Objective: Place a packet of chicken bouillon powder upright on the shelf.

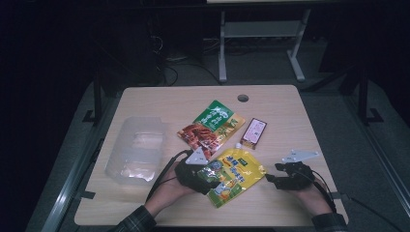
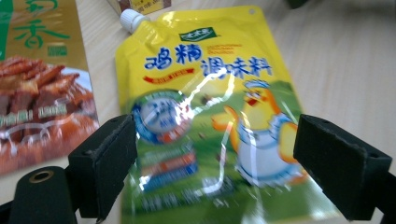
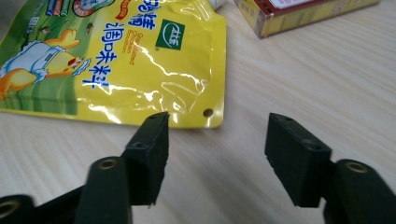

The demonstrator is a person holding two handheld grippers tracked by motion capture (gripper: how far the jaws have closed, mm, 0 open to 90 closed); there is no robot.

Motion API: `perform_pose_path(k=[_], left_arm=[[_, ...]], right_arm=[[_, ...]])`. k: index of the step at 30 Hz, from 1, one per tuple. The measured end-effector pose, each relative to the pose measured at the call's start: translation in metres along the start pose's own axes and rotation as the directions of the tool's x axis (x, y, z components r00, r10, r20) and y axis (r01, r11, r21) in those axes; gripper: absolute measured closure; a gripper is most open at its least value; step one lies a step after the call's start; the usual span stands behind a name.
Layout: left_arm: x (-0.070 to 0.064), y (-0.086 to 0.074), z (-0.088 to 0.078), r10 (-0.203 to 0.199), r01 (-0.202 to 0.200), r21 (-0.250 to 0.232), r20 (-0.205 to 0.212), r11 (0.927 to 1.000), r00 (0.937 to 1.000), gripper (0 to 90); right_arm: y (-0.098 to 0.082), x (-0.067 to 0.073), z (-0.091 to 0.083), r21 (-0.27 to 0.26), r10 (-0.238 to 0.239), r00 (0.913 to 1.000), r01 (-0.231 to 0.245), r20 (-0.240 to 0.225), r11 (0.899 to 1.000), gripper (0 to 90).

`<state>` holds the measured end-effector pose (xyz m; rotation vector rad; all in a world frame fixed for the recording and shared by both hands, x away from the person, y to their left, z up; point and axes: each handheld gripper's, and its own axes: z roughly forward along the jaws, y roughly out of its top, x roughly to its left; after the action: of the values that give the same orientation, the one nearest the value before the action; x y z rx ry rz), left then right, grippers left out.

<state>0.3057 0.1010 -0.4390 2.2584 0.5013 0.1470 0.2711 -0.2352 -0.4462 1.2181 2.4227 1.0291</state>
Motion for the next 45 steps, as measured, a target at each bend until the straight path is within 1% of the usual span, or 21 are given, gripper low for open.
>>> perform_pose_path(k=[4, 5, 6, 7, 10, 11, 12, 16, 17, 19, 22, 24, 29, 30, 31, 32, 33, 36, 40, 43, 45], left_arm=[[0.009, 0.01, 0.015, 0.006, -0.006, 0.023, 0.017, 0.9997, 0.9998, 12.9], [0.013, 0.012, 0.023, -0.009, 0.009, 0.028, 0.027, 0.9996, 0.9996, 12.9], [0.013, 0.012, 0.023, -0.009, 0.009, 0.028, 0.027, 0.9996, 0.9996, 12.8], [0.017, 0.014, 0.026, 0.004, -0.005, 0.038, 0.027, 0.9993, 0.9996, 12.8], [0.024, 0.015, 0.036, -0.031, 0.029, 0.04, 0.031, 0.9988, 0.999, 12.8], [0.027, 0.016, 0.038, -0.029, 0.027, 0.051, 0.038, 0.9983, 0.9989, 12.7], [0.028, 0.016, 0.042, -0.047, 0.045, 0.051, 0.043, 0.9977, 0.9979, 12.7], [0.033, 0.016, 0.053, -0.05, 0.045, 0.091, 0.051, 0.9948, 0.9975, 12.4], [0.034, 0.015, 0.055, -0.062, 0.056, 0.093, 0.06, 0.9941, 0.9962, 10.8], [0.036, 0.013, 0.055, -0.056, 0.049, 0.097, 0.072, 0.9941, 0.9958, 10.6], [0.034, 0.013, 0.056, -0.049, 0.042, 0.098, 0.065, 0.9943, 0.9967, 11.3], [0.034, 0.013, 0.055, -0.023, 0.016, 0.104, 0.064, 0.9944, 0.9977, 12.5], [0.031, 0.014, 0.053, -0.016, 0.007, 0.11, 0.074, 0.9939, 0.9972, 24.4], [0.03, 0.015, 0.053, -0.012, 0.003, 0.111, 0.077, 0.9938, 0.997, 24.4], [0.03, 0.015, 0.052, -0.015, 0.006, 0.111, 0.081, 0.9938, 0.9966, 31.8], [0.03, 0.015, 0.052, -0.019, 0.008, 0.111, 0.091, 0.9938, 0.9957, 31.8], [0.031, 0.015, 0.051, -0.02, 0.009, 0.112, 0.102, 0.9937, 0.9946, 36.3], [0.033, 0.014, 0.05, -0.05, 0.037, 0.109, 0.125, 0.9934, 0.9909, 48.8], [0.039, 0.011, 0.048, -0.098, 0.084, 0.096, 0.145, 0.9918, 0.9847, 59.4], [0.04, 0.011, 0.045, -0.102, 0.091, 0.079, 0.149, 0.9927, 0.9835, 73.2], [0.039, 0.012, 0.044, -0.102, 0.092, 0.075, 0.149, 0.993, 0.9835, 75.6]], right_arm=[[-0.012, 0.003, -0.008, -0.016, 0.004, 1.0, -0.004, 0.005, 1.0, 31.5], [-0.015, 0.004, -0.01, -0.013, 0.013, 0.9999, -0.013, 0.007, 1.0, 30.9], [-0.015, 0.004, -0.01, -0.013, 0.013, 0.9999, -0.013, 0.007, 1.0, 30.9], [-0.019, 0.005, -0.012, -0.017, 0.017, 0.9999, -0.017, 0.005, 1.0, 29.9], [-0.021, 0.005, -0.014, -0.025, 0.013, 0.9999, -0.013, 0.005, 1.0, 29.8], [-0.021, 0.006, -0.016, -0.027, 0.02, 0.9998, -0.02, 0.005, 0.999, 29.5], [-0.021, 0.006, -0.016, -0.027, 0.02, 0.9998, -0.02, 0.005, 0.999, 29.5], [-0.021, 0.006, -0.016, -0.034, 0.018, 0.9998, -0.018, 0.003, 0.999, 29.4], [-0.021, 0.006, -0.016, -0.035, 0.019, 0.9998, -0.018, 0.003, 0.999, 29.4], [-0.021, 0.006, -0.017, -0.037, 0.017, 0.9999, -0.017, 0.003, 0.999, 29.3], [-0.021, 0.006, -0.017, -0.037, 0.019, 0.9998, -0.019, 0.002, 0.999, 29.3], [-0.02, 0.006, -0.017, -0.04, 0.019, 0.9998, -0.019, 0.003, 0.999, 29.3], [-0.019, 0.006, -0.018, -0.053, 0.015, 0.9999, -0.015, 0.008, 0.998, 29.6], [-0.019, 0.006, -0.018, -0.053, 0.015, 0.9999, -0.015, 0.008, 0.998, 29.6], [-0.019, 0.006, -0.018, -0.058, 0.013, 0.9999, -0.012, 0.009, 0.998, 29.7], [-0.019, 0.006, -0.018, -0.058, 0.013, 0.9999, -0.012, 0.009, 0.998, 29.7], [-0.019, 0.006, -0.019, -0.057, 0.013, 0.9999, -0.013, 0.01, 0.998, 29.9], [-0.019, 0.005, -0.019, -0.062, 0.01, 0.9999, -0.009, 0.013, 0.998, 30.1], [-0.019, 0.005, -0.019, -0.065, 0.011, 0.9998, -0.01, 0.016, 0.998, 30.2], [-0.019, 0.005, -0.019, -0.064, 0.011, 0.9998, -0.01, 0.016, 0.998, 30.2], [-0.019, 0.004, -0.019, -0.063, 0.009, 0.9998, -0.008, 0.016, 0.998, 30.2]])
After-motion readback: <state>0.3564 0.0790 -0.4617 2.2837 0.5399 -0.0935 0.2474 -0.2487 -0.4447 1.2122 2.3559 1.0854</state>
